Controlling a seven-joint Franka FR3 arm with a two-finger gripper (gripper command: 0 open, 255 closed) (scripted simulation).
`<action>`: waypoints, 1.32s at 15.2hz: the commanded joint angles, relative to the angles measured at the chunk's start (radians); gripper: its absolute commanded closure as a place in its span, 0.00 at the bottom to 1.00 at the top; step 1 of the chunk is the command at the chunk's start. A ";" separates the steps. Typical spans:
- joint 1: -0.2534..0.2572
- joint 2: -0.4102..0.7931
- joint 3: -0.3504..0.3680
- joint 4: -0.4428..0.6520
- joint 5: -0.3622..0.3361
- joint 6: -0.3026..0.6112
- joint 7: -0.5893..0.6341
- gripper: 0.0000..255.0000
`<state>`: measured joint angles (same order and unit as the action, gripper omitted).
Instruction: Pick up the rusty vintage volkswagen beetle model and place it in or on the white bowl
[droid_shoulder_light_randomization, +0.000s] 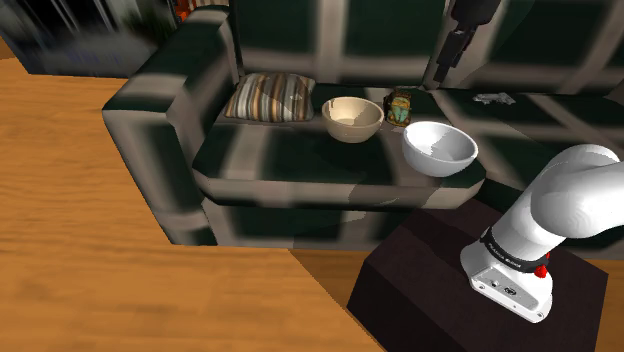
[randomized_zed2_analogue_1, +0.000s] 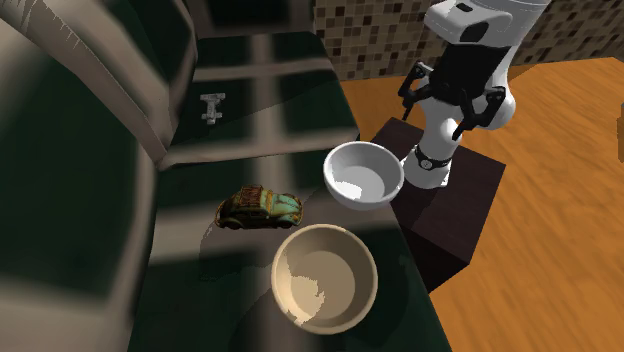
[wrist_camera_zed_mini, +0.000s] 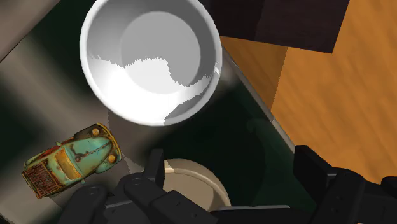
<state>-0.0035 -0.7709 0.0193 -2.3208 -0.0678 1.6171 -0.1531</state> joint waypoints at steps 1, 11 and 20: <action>0.000 0.000 0.000 0.000 0.000 0.000 0.000 0.00; -0.041 0.250 -0.187 0.052 -0.035 0.214 -0.179 0.00; -0.055 0.550 -0.338 0.211 0.038 0.352 -0.366 0.00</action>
<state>-0.0588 -0.2592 -0.3045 -2.1343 -0.0443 1.9557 -0.4982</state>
